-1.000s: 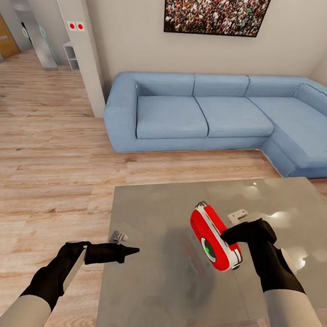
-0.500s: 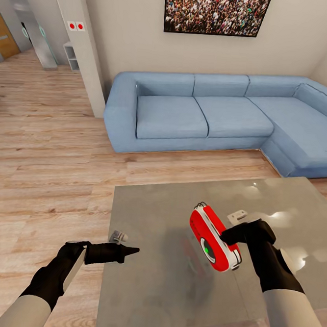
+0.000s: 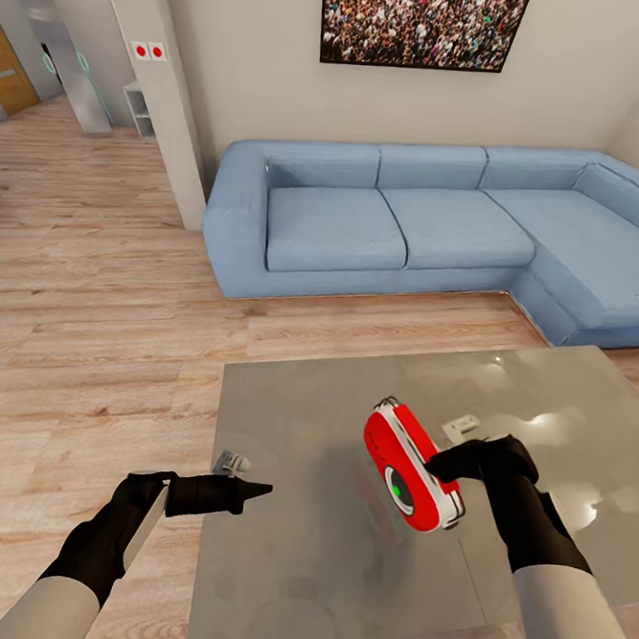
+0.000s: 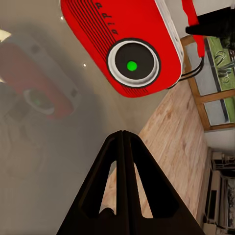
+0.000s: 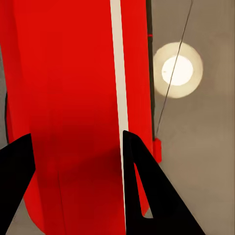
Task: Turn on the radio receiver that's on the table in the living room.
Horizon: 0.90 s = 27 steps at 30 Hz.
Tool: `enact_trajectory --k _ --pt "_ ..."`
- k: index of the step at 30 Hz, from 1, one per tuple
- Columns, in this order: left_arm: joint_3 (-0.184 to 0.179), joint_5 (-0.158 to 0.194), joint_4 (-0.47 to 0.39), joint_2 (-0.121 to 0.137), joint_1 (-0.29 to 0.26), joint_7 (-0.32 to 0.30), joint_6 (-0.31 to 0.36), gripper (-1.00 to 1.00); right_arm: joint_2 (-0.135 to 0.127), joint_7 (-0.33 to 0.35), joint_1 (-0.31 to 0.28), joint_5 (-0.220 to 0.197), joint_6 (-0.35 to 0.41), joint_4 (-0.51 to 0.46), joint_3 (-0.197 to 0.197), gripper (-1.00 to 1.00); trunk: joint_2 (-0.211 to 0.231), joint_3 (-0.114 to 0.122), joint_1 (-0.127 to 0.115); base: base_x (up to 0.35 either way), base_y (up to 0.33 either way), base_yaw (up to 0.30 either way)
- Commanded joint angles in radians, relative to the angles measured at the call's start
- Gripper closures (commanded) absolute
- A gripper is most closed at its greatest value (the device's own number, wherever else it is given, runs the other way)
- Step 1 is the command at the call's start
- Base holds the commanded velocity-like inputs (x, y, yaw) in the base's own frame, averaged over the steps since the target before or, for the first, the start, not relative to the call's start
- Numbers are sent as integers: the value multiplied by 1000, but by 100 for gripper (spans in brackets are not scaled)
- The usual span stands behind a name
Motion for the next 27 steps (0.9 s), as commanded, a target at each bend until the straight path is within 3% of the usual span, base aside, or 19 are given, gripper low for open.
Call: enact_trajectory --k 1,27 --pt "0 0 0 0 0 0 0 100 0 -1 0 -7 0 1 -3 100 0 0 0 0 0 0" --pt "-1 0 1 0 0 0 2 100 -4 -4 0 -11 -26 5 -15 100 0 0 0 0 0 0"
